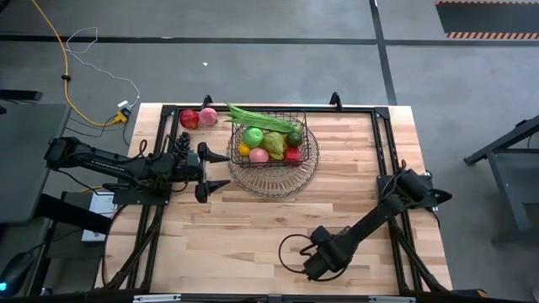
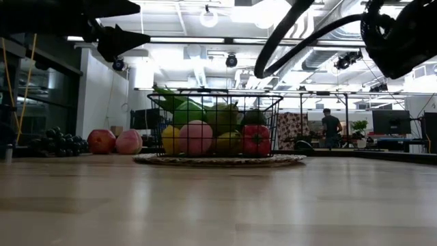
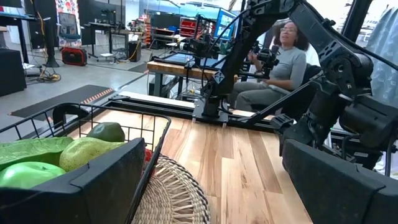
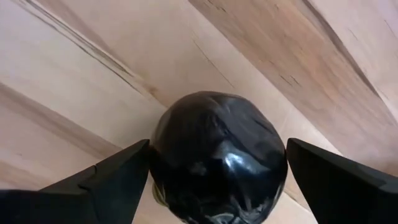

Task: Build produce basket
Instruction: Put the mangosteen into the wire basket

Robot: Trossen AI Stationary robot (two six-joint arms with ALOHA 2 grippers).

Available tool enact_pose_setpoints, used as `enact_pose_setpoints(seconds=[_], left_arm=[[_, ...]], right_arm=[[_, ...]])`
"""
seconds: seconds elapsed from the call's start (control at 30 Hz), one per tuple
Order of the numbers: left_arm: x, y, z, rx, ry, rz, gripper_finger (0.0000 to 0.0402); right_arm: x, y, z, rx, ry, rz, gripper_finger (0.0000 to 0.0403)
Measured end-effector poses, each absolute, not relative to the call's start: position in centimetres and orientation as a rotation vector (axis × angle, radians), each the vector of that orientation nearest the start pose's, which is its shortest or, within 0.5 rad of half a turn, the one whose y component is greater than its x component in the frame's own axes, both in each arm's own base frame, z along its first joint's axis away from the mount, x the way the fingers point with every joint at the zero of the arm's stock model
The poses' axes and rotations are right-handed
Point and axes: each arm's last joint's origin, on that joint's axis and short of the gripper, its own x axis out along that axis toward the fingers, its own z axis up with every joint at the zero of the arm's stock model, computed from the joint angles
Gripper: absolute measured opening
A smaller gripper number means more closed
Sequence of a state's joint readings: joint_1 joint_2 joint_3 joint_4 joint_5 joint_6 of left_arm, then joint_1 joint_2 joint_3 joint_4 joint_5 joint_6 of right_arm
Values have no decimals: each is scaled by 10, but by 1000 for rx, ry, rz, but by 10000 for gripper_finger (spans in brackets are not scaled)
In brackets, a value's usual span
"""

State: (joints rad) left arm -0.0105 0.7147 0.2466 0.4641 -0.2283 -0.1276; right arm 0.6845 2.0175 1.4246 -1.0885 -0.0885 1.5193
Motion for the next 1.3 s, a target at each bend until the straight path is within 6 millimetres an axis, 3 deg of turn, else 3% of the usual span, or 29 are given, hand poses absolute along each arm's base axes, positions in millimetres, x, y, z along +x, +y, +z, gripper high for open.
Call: enact_pose_setpoints(seconds=[0.33,0.67,0.93,1.3], left_arm=[[162,5,219,-127,-10,220,369],[162,5,219,-127,-10,221,369],[162,5,219,-127,-11,221,369],[162,5,219,-145,-12,209,369]], right_arm=[[278,228,158,572,1610,-673,354],[273,225,159,420,1699,-574,255],[255,210,167,200,1916,-599,252],[269,192,166,37,1823,-533,252]])
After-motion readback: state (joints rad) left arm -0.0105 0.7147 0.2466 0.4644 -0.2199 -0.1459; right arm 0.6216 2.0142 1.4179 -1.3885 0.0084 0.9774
